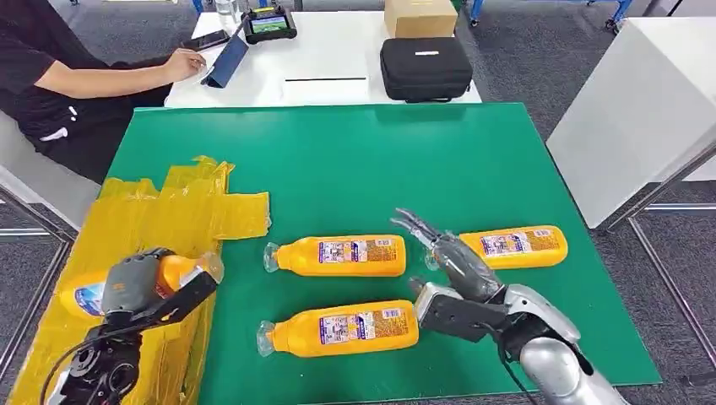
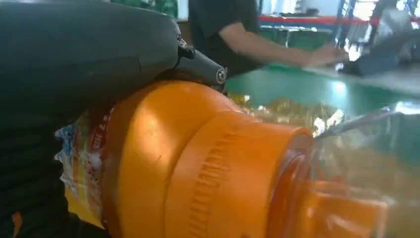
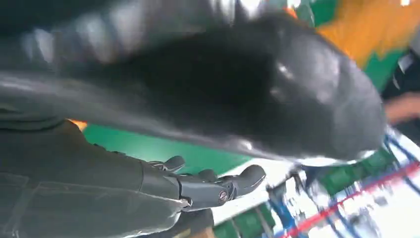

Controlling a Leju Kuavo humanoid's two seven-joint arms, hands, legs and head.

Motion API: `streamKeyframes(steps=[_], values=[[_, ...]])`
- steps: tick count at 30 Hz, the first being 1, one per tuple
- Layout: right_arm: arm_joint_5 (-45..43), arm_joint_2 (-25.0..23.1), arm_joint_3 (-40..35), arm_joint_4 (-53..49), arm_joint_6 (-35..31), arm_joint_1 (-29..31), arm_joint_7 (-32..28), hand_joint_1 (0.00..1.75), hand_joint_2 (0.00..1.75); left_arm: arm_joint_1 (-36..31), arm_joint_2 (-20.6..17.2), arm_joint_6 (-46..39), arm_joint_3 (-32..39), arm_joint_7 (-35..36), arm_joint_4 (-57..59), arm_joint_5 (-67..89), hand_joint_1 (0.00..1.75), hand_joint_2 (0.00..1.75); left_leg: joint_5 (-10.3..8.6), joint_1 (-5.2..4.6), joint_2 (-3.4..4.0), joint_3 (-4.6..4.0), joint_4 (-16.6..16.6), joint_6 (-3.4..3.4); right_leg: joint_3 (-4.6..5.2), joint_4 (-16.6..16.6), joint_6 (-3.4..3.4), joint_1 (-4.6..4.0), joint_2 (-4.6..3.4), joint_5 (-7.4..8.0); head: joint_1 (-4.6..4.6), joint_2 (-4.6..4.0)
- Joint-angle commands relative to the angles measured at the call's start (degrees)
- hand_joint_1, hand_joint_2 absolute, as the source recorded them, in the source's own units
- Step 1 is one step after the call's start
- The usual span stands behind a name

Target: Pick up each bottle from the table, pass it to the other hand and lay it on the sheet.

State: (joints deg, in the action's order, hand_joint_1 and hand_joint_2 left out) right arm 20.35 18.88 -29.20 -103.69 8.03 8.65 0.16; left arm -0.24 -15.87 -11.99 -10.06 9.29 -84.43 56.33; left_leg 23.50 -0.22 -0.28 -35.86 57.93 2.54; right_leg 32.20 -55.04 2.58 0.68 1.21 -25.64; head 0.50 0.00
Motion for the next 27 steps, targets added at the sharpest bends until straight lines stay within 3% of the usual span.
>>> streamKeyframes(steps=[1, 2, 6, 7, 16, 21, 24, 27], values=[[1.5, 2.6, -8.2, 3.4, 6.0, -0.2, 4.9, 0.0, 1.75, -6.2, 0.1, 8.4, -5.6, 0.5, 8.1, -3.5, 1.5, 1.75, 0.01, 0.02, -0.1, 0.25, -0.1, -0.11, -0.29, 0.1, -0.09, 0.0, 0.04, -0.05, 0.04, 0.0], [2.2, 2.9, -9.1, 4.3, 7.2, 0.1, 5.8, 0.0, 1.75, -6.4, -0.1, 9.6, -5.9, 0.3, 8.0, -4.0, 0.0, 1.75, 0.04, 0.03, -0.1, 0.37, -0.1, -0.17, -0.42, 0.1, -0.13, -0.01, 0.01, -0.09, 0.0, 0.0], [2.1, 2.8, -9.3, 4.6, 7.1, -0.1, 5.7, 0.0, 1.75, -6.5, -0.2, 9.7, -5.8, 0.3, 8.0, -4.1, 0.0, 1.75, 0.02, 0.02, -0.02, 0.2, -0.1, -0.08, -0.23, 0.1, -0.06, -0.01, -0.05, -0.01, 0.0, 0.0], [2.5, 2.8, -9.6, 4.8, 7.6, 0.1, 6.5, 0.0, 1.75, -6.4, -0.1, 10.9, -5.5, 0.3, 8.0, -5.2, 0.0, 0.0, 0.04, 0.01, 0.02, 0.3, -0.1, -0.13, -0.32, 0.1, -0.1, 0.0, -0.1, -0.03, 0.0, 0.0], [8.2, 3.3, -14.7, 7.8, 11.1, 0.2, 12.3, 0.0, 1.75, -6.4, 0.6, 12.3, -5.0, -6.8, 5.8, -12.4, 0.0, 0.0, 0.07, 0.05, 0.03, 0.36, -0.1, -0.15, -0.38, 0.1, -0.12, -0.04, -0.11, -0.05, 0.02, 0.0], [10.0, 3.2, -14.1, 9.5, 10.8, 0.4, 13.2, 0.0, 1.75, -4.6, 0.9, 21.0, -1.3, -15.7, 1.8, -31.6, 0.0, 0.0, 0.03, 0.05, 0.06, 0.18, 0.0, -0.1, -0.19, 0.1, -0.08, -0.04, -0.11, -0.01, 0.0, 0.0], [10.0, 2.3, -11.8, 11.3, 10.7, 0.2, 13.4, 0.0, 1.75, -3.9, 1.2, 23.1, 1.1, -18.7, -2.0, -40.8, 0.0, 0.0, 0.12, 0.04, 0.12, 0.41, 0.0, -0.18, -0.42, 0.1, -0.14, -0.02, -0.21, -0.09, -0.02, 0.0], [10.3, 1.9, -11.2, 12.2, 10.7, 0.3, 13.5, 0.0, 1.75, -4.0, 1.2, 23.5, 1.5, -18.5, -3.7, -43.2, 0.0, 0.0, 0.01, 0.07, 0.08, 0.08, 0.0, -0.09, -0.11, 0.1, -0.07, -0.06, -0.1, 0.01, 0.0, 0.0]])
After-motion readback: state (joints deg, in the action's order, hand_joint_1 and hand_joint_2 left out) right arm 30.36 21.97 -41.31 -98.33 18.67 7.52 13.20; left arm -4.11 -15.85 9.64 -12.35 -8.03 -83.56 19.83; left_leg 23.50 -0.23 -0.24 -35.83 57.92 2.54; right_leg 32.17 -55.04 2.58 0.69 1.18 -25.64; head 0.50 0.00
